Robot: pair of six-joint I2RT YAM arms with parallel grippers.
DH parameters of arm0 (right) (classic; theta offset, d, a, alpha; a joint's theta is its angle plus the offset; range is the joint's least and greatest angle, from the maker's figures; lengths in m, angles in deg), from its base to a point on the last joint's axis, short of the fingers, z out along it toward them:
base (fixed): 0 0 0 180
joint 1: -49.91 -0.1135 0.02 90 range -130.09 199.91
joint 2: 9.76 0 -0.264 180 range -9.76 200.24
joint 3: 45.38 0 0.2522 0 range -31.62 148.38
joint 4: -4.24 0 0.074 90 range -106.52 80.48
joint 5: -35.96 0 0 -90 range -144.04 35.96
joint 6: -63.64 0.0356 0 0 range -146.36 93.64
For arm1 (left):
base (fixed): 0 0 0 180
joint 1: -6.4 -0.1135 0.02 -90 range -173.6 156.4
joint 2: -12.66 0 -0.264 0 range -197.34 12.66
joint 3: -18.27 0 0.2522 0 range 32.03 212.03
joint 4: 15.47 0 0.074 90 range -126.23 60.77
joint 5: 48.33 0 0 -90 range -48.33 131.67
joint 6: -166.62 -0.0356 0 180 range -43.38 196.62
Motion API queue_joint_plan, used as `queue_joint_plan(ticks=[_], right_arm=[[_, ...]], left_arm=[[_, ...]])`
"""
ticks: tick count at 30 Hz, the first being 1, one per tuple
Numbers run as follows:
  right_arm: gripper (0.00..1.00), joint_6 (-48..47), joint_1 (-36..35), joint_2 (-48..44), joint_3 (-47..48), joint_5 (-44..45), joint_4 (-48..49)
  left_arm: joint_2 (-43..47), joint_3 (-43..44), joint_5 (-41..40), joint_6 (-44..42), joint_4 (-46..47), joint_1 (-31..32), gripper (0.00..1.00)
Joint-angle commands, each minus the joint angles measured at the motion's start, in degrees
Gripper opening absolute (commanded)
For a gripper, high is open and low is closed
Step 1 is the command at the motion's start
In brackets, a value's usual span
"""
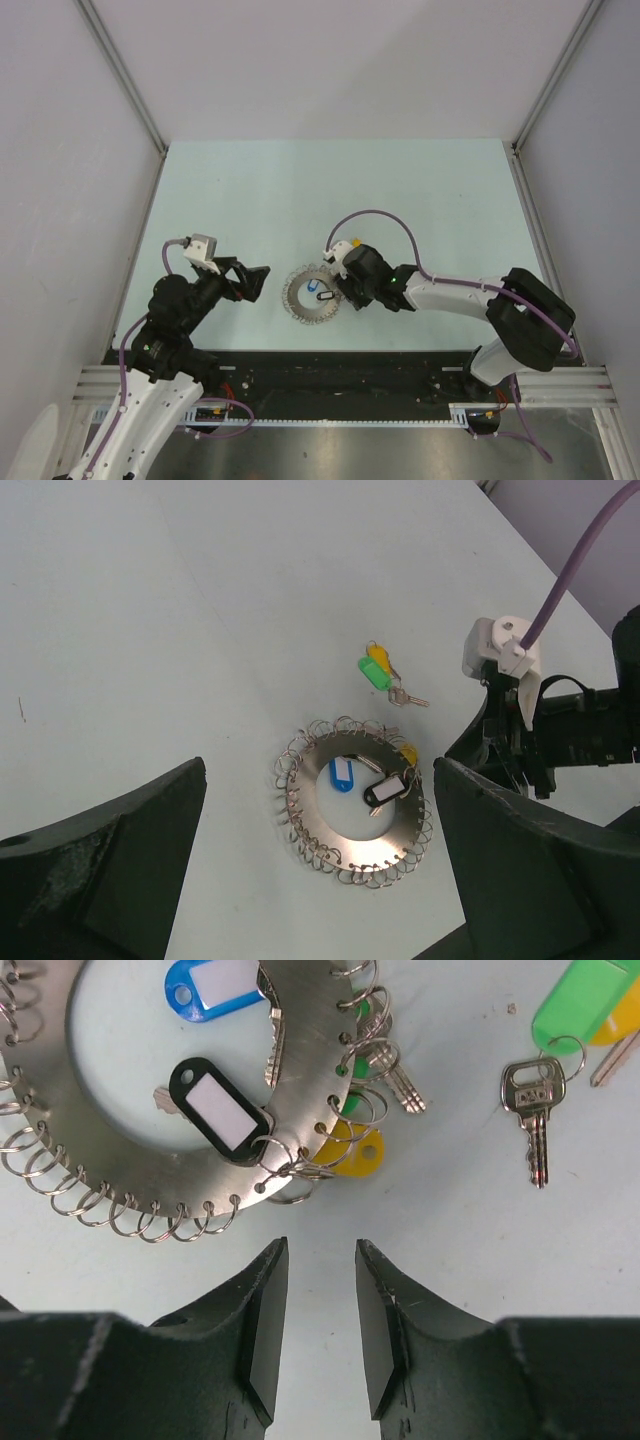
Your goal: Put the keys on the keyring
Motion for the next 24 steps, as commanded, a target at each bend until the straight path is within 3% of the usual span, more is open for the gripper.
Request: queue_joint_plan(ticks=[1, 13, 24], right_arm=[[0.38, -3.34, 3.72, -0.52, -0.05, -12.12, 4.94], [0.42, -6.42, 8.73, 5.20, -0.05, -23.05, 8.81], [0.45, -4.66, 8.47, 5.82, -0.14, -21.21, 8.73]], left_arm=[[0.55, 0.90, 0.80, -2.87, 0.42, -0.36, 1.00], [0.38, 0.90, 0.80, -2.87, 0.42, -0.36, 1.00], [0.11, 0.90, 0.88, -2.87, 0.33, -0.45, 1.00]])
